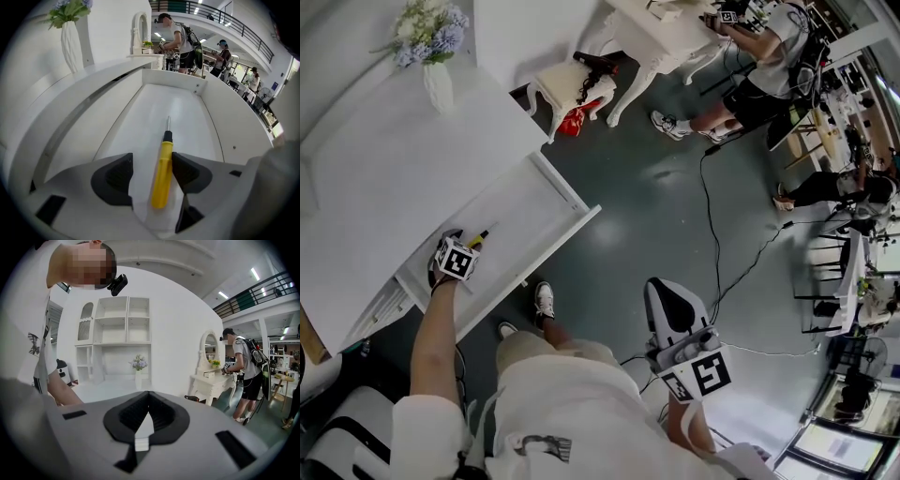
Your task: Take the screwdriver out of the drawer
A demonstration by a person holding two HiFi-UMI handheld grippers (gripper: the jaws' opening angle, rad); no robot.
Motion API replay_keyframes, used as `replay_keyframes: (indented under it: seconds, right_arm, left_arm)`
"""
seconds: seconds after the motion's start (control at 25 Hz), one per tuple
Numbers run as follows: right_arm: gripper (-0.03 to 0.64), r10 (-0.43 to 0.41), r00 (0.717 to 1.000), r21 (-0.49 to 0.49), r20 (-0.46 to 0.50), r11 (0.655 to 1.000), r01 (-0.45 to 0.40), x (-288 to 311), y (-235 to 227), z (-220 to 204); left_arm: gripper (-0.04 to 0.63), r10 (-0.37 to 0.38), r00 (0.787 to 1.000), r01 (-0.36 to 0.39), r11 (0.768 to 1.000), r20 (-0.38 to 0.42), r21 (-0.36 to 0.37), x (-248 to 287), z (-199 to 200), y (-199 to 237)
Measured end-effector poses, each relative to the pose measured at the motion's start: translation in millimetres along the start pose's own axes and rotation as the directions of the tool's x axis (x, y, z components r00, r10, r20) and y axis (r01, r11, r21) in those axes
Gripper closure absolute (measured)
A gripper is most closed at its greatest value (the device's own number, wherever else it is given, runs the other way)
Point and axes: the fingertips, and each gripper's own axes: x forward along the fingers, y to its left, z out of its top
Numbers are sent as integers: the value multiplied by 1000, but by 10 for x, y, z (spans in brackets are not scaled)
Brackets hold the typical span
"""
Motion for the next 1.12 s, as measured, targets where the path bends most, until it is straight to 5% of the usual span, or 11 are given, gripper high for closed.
replay_keyframes:
  seconds: [0.44, 0.64, 0.88, 1.12]
  right_arm:
    - [609, 34, 999, 2, -3, 999, -34, 110, -35, -10]
    - [609, 39, 999, 4, 1, 999, -39, 91, -18, -29]
    - [609, 25, 999, 9, 29, 1000, -26, -30, -21, 7]
    - [609, 33, 997, 11, 64, 999, -34, -166, 22, 82]
  left_arm:
    - [421, 4, 1000, -4, 999, -21, 46, 43, 13, -158]
    - [500, 29, 1000, -29, 1000, -8, -5, 42, 5, -231]
    - [506, 30, 998, -33, 997, -46, -75, 26, -13, -272]
    - [506, 81, 997, -77, 983, 16, -169, -190, 6, -265]
